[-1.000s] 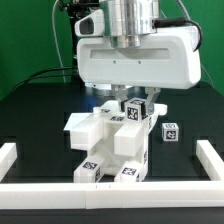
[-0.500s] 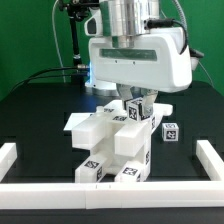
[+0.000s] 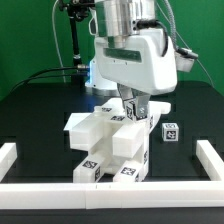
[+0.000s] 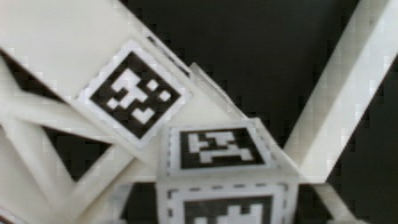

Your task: Assemble chair

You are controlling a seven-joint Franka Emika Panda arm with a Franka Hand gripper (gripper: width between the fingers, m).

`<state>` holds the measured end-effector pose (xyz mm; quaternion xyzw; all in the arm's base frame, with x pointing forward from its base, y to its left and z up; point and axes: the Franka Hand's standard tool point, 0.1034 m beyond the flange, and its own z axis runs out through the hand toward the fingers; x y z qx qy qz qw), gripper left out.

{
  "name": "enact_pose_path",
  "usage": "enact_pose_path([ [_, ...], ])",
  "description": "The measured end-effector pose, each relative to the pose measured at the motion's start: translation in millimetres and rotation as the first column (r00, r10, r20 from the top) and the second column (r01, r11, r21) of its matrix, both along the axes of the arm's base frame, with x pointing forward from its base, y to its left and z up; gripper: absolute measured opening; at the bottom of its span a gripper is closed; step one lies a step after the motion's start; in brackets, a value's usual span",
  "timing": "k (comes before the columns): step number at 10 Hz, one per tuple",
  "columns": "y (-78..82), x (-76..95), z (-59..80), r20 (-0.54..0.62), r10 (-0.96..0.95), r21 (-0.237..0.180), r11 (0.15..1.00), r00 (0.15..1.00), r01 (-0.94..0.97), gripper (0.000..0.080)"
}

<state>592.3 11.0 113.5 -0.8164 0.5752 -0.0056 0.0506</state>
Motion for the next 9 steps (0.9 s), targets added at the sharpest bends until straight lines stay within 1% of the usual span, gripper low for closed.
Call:
enact_pose_path([
  [1, 0.0, 0.3, 0.1, -0.006, -0.019, 0.002, 1.000, 1.000, 0.019, 0.0284],
  [3, 0.8, 1.2, 1.0, -0.018, -0.138, 0.010, 0.990, 0.990, 0.138, 0.0284],
  [4, 2.3, 1.2, 1.1, -0.020, -0.160, 0.012, 0.987, 0.987, 0.160, 0.0284],
  [5, 4.5, 1.3, 1.2, -0.027, -0.236, 0.023, 0.971, 0.971, 0.236, 0.0284],
  [7, 7.3, 1.6, 1.1, -0.039, -0.354, 0.032, 0.934, 0.935, 0.355, 0.0284],
  [8, 6.1, 1.4, 1.2, -0.044, -0.375, 0.036, 0.926, 0.926, 0.377, 0.0284],
  [9, -7.3, 0.3, 1.3, -0.044, -0.355, 0.029, 0.934, 0.934, 0.356, 0.0284],
])
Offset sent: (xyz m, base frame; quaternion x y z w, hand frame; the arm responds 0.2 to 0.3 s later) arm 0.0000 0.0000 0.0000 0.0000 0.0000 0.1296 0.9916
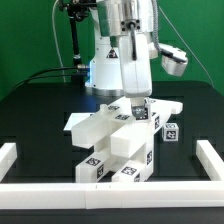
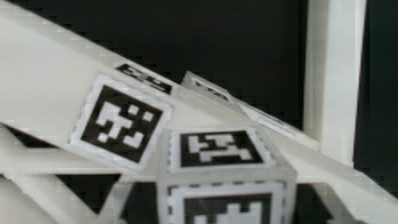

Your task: Assemble chair

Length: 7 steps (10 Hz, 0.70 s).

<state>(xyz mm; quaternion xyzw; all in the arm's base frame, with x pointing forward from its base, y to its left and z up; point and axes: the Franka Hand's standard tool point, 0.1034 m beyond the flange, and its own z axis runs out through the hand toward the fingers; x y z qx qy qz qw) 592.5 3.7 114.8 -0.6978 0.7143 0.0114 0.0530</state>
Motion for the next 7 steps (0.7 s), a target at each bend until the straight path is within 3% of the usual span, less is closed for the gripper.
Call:
enact_pose_path([
  [3, -34.2, -0.6, 0.4, -0.012, -0.043, -0.008, 0.999, 0.999, 0.043, 0.0284],
  [7, -38.6, 0.5, 1.2, -0.040, -0.093, -0.003, 0.996, 0.995, 0.093, 0.0284],
])
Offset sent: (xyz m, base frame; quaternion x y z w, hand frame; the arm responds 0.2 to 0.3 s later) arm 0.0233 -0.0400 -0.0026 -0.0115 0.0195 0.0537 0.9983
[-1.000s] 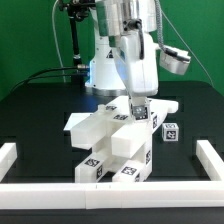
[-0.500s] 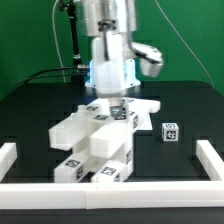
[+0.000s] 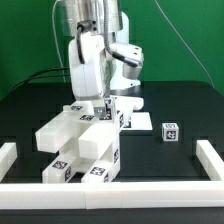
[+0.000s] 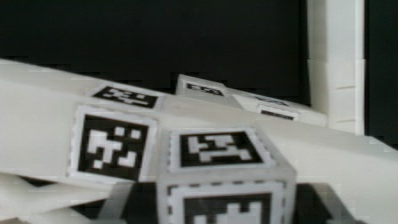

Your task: Assemble chair

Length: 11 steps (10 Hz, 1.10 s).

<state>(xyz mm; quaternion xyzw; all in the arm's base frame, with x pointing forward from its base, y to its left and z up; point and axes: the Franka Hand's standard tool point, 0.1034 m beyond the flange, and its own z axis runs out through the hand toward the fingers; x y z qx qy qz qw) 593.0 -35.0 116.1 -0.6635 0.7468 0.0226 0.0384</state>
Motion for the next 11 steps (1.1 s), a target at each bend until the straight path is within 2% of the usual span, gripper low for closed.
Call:
enact_pose_path([
  [3, 1.0, -0.6, -1.2, -0.002, 0.006, 0.000, 1.000, 1.000, -0.006, 0.0285],
  [4, 1.2, -0.6, -1.4, -0.002, 0.007, -0.001, 1.000, 1.000, -0.007, 0.0515],
  [5, 1.4, -0.6, -1.4, -0.001, 0.017, -0.001, 1.000, 1.000, -0.017, 0.0515],
  [6, 1.4, -0.6, -1.5, 0.002, 0.050, -0.002, 0.999, 0.999, -0.050, 0.0621],
  [8, 2.2, -0.7, -1.3, 0.000, 0.067, -0.003, 0.998, 0.998, -0.067, 0.0641],
  [9, 5.5, -3.4, 1.7, -0.027, 0.281, -0.007, 0.960, 0.959, -0.281, 0.0641],
  [10, 7.5, -1.8, 3.0, -0.018, 0.487, -0.028, 0.873, 0.873, -0.488, 0.0649],
  [11, 7.6, -4.5, -0.4, -0.013, 0.572, -0.033, 0.819, 0.820, -0.572, 0.0649],
])
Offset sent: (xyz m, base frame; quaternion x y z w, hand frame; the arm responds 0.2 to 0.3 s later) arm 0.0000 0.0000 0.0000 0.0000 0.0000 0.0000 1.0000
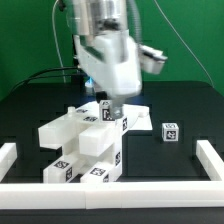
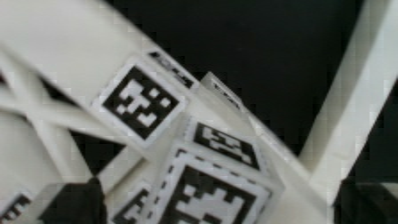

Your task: Assemble chair

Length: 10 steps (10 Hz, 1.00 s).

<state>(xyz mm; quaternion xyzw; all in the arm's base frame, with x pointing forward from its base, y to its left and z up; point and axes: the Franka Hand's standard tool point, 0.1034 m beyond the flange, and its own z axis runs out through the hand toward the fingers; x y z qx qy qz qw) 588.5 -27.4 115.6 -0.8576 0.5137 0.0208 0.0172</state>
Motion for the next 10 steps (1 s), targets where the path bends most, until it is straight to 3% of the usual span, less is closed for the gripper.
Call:
enact_pose_path([
  [4, -0.6, 0.0, -0.2, 0.014, 0.287, 0.002, 0.958, 0.958, -0.287, 0.0649],
  [6, 1.6, 5.3, -0.4, 0.057, 0.569, -0.049, 0.822, 0.821, -0.567, 0.0649],
  [8, 1.2, 4.6, -1.5, 0.055, 0.550, -0.045, 0.835, 0.833, -0.549, 0.0649],
  [10, 8.0, 3.5, -9.4, 0.074, 0.605, -0.090, 0.795, 0.792, -0.599, 0.0649],
])
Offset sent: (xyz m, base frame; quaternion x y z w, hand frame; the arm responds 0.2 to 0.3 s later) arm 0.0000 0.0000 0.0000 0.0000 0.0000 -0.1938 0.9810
